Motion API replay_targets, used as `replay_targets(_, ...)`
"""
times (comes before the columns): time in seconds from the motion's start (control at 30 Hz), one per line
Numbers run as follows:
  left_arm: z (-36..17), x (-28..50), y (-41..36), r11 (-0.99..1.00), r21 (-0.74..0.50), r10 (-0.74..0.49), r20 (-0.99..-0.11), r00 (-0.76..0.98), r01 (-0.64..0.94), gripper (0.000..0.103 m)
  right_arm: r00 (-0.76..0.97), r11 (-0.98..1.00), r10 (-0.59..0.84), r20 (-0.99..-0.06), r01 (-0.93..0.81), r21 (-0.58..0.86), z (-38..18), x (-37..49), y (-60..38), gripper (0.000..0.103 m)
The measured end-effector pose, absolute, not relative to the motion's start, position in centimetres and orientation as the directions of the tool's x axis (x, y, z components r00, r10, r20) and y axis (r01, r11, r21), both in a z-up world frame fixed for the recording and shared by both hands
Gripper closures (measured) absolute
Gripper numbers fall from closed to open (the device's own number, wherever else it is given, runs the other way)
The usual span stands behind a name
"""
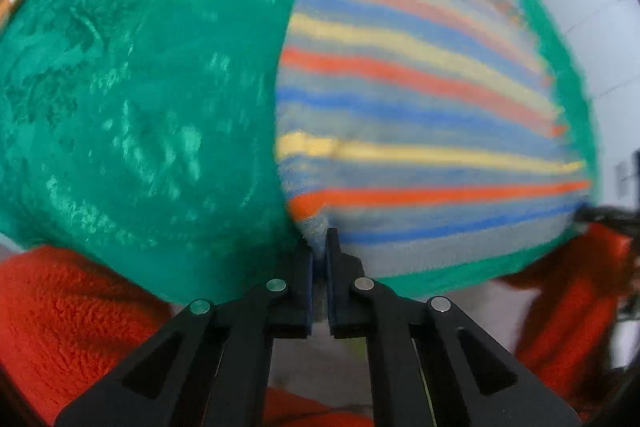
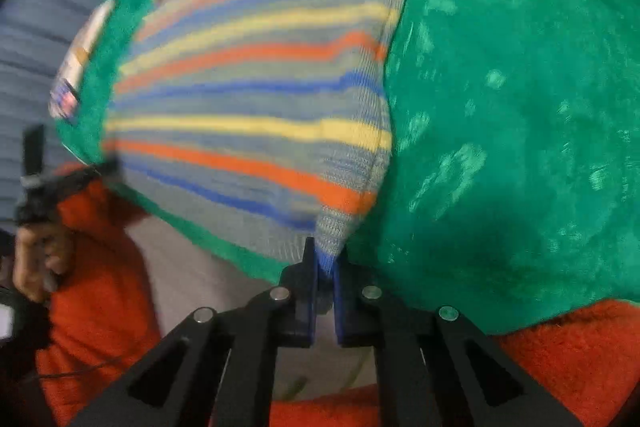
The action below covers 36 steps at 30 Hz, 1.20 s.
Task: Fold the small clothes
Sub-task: 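Grasp the sweater hem with both grippers and fold it up toward the collar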
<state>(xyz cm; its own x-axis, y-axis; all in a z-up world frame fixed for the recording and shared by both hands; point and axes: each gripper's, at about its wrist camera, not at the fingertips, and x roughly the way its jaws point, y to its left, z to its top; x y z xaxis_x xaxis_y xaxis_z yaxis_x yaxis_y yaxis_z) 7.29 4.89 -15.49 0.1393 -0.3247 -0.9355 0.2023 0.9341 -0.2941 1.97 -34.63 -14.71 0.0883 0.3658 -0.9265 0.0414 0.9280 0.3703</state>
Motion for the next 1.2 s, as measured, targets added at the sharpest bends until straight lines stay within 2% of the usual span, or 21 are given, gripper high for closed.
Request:
replay_targets(0.17, -10.8, 15.2, 4.3, 0.867, -0.471, -0.496, -0.845, 0.201, 0.162, 0.1, 0.257, 0.829, 0.523, -0.813, 0.066, 0.555, -9.5, 6.5, -38.9, 0.097)
replay_targets(0.23, -9.7, 19.3, 3.5, 0.86, -0.484, -0.509, -0.831, 0.225, 0.163, 0.1, 0.317, 0.809, 0.537, -0.782, 0.068, 0.584, -8.2, 9.1, -40.1, 0.097)
replay_targets(0.4, -9.2, 34.2, -0.1, 0.881, -0.457, -0.471, -0.83, 0.298, 0.119, 0.096, 0.452, 0.786, 0.508, -0.733, 0.105, 0.609, -7.3, 22.3, -43.7, 0.097)
replay_targets(0.43, -9.6, 36.2, -0.2, 0.885, -0.456, -0.462, -0.831, 0.31, 0.096, 0.079, 0.489, 0.776, 0.502, -0.714, 0.111, 0.621, -7.6, 25.1, -44.4, 0.096)
replay_targets(0.47, -10.6, 39.2, -0.8, 0.889, -0.454, -0.445, -0.834, 0.327, 0.052, 0.063, 0.522, 0.76, 0.503, -0.689, 0.113, 0.641, -8.0, 27.3, -45.3, 0.091)
replay_targets(0.5, -11.3, 40.5, 0.0, 0.897, -0.442, -0.421, -0.841, 0.34, 0.015, 0.034, 0.565, 0.748, 0.479, -0.671, 0.138, 0.65, -8.6, 29.4, -46.6, 0.069)
replay_targets(0.53, -12.0, 41.4, 0.3, 0.906, -0.422, -0.384, -0.849, 0.363, -0.028, 0.029, 0.611, 0.747, 0.416, -0.673, 0.192, 0.636, -9.4, 30.7, -47.7, 0.055)
replay_targets(0.57, -12.2, 41.9, 0.8, 0.908, -0.417, -0.374, -0.85, 0.37, -0.04, 0.029, 0.634, 0.744, 0.365, -0.682, 0.241, 0.623, -10.2, 31.4, -48.4, 0.046)
replay_targets(0.63, -13.0, 41.0, 1.5, 0.894, -0.446, -0.404, -0.835, 0.373, -0.03, 0.029, 0.625, 0.749, 0.335, -0.705, 0.278, 0.602, -11.3, 31.9, -49.1, 0.046)
replay_targets(0.7, -13.7, 38.2, 2.2, 0.894, -0.448, -0.42, -0.83, 0.366, 0.009, 0.028, 0.601, 0.806, 0.316, -0.734, 0.238, 0.542, -11.4, 31.1, -48.9, 0.046)
replay_targets(0.83, -14.1, 33.1, 4.0, 0.894, -0.442, -0.441, -0.832, 0.336, 0.078, 0.014, 0.534, 0.921, 0.273, -0.8, 0.095, 0.377, -11.3, 27.1, -45.3, 0.046)
replay_targets(0.9, -15.5, 31.1, 2.8, 0.935, -0.336, -0.354, -0.883, 0.309, 0.111, 0.014, 0.498, 0.94, 0.265, -0.826, 0.058, 0.336, -11.9, 23.8, -43.2, 0.045)
replay_targets(0.97, -17.0, 29.9, 1.3, 0.986, -0.092, -0.132, -0.942, 0.307, 0.139, 0.018, 0.463, 0.954, 0.248, -0.851, 0.035, 0.297, -13.4, 21.7, -41.2, 0.045)
replay_targets(1.0, -17.1, 29.5, 1.2, 0.988, -0.05, -0.095, -0.939, 0.329, 0.144, 0.018, 0.432, 0.967, 0.211, -0.877, 0.042, 0.253, -14.4, 21.1, -40.7, 0.046)
replay_targets(1.07, -16.5, 28.4, 1.7, 0.993, -0.024, -0.064, -0.935, 0.349, 0.117, 0.016, 0.375, 0.986, 0.113, -0.92, 0.075, 0.151, -16.9, 20.0, -40.1, 0.053)
replay_targets(1.2, -13.6, 24.2, 2.9, 0.994, -0.039, -0.077, -0.911, 0.406, 0.1, 0.015, 0.424, 0.99, 0.033, -0.905, 0.113, 0.089, -14.4, 16.8, -40.2, 0.049)
